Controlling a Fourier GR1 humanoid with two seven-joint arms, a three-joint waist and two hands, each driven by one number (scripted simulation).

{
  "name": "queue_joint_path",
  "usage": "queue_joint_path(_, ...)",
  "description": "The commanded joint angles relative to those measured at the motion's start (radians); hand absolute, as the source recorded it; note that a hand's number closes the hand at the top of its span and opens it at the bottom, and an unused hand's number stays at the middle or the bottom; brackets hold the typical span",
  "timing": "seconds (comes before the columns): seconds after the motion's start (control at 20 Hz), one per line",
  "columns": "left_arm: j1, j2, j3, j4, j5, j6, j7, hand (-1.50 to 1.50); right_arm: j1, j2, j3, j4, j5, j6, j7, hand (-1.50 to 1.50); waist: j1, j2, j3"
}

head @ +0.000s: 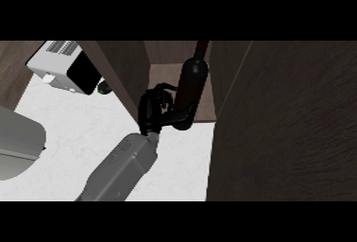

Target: Pick up the wine, place it into the cabinet and close the cabinet

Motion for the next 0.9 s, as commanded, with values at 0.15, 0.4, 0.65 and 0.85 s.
queue_joint_path(0.15, -0.114, 0.0, 0.036, 0.142, 0.076, -0.037, -0.041, 1.5, 0.046, -0.014, -0.074, -0.192, -0.139, 0.016, 0.076, -1.5, -0.009, 0.004, 0.0)
queue_joint_path(0.4, -0.177, 0.0, 0.062, 0.212, 0.122, -0.033, -0.041, 1.5, 0.081, -0.019, -0.045, -0.213, -0.134, 0.046, 0.074, -1.5, -0.028, 0.005, 0.0)
queue_joint_path(0.65, -0.293, 0.001, 0.125, 0.259, 0.072, -0.011, 0.016, 1.5, 0.102, 0.023, -0.018, -0.19, -0.097, 0.026, 0.049, -1.5, 0.0, -0.002, 0.001)
queue_joint_path(0.85, -0.379, 0.0, 0.142, 0.35, 0.079, 0.008, 0.007, 1.5, 0.028, 0.023, -0.049, -0.131, -0.109, 0.045, 0.058, -1.5, -0.002, 0.004, 0.0)
